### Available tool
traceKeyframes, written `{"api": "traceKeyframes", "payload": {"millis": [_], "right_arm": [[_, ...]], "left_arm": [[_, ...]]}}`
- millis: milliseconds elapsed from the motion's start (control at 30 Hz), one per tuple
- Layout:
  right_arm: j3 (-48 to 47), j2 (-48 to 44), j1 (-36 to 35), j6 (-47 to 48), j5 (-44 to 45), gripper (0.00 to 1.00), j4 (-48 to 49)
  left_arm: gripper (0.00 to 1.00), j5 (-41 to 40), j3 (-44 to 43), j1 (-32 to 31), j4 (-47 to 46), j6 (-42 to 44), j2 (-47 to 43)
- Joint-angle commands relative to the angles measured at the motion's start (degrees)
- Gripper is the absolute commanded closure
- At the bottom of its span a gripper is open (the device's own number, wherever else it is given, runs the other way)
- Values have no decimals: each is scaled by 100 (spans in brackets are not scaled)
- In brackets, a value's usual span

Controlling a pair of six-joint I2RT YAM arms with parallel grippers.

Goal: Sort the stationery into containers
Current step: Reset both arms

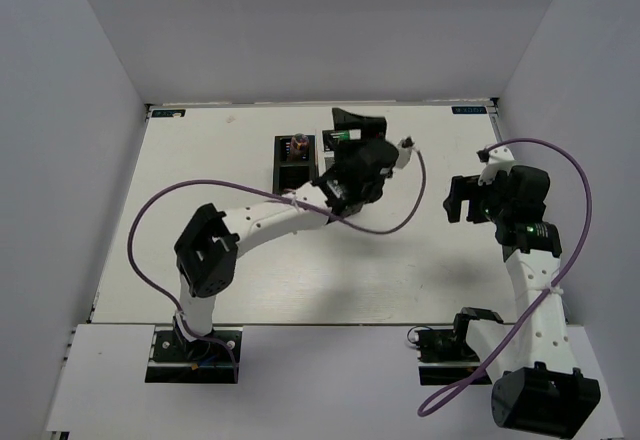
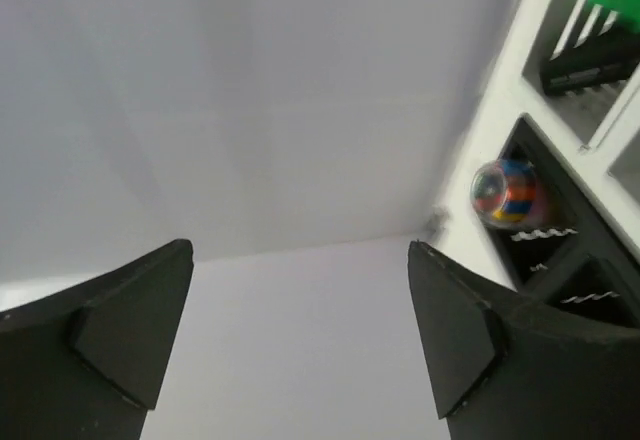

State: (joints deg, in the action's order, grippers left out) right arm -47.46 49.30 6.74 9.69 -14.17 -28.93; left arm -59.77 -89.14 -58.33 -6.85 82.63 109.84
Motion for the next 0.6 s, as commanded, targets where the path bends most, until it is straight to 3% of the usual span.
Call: {"api": "traceKeyframes", "payload": {"millis": [0, 33, 67, 100, 133, 167, 267, 333, 567], "right_arm": [[-290, 71, 20, 129, -621, 10, -253], [-290, 71, 3, 138, -717, 10, -228], [-281, 45, 11, 129, -727, 10, -245], [-272, 62, 11, 51, -779, 10, -219], [-264, 71, 3, -37, -771, 10, -114], [-255, 71, 11, -229, -693, 10, -104], [-229, 54, 3, -696, -604, 10, 44], [-167, 45, 2, -837, -674, 10, 80], [-131, -104, 2, -1268, -1219, 10, 46]], "left_arm": [[0, -224, -1730, 84, 3627, -4517, -622], [0, 189, -2199, 328, 5814, -6303, -604], [0, 1246, -3291, 487, 7306, -7008, -587], [0, 2553, -3415, 689, 7730, -8068, -622], [0, 3149, -3373, 891, 8178, -8757, -970], [0, 4957, -2424, 1537, 8043, -8894, -1208], [0, 6507, -429, 2367, 6770, -9376, -3243], [0, 6811, 605, 2755, 6223, -9450, -3957], [0, 7040, 2137, 3976, 6328, -9081, -6007]]}}
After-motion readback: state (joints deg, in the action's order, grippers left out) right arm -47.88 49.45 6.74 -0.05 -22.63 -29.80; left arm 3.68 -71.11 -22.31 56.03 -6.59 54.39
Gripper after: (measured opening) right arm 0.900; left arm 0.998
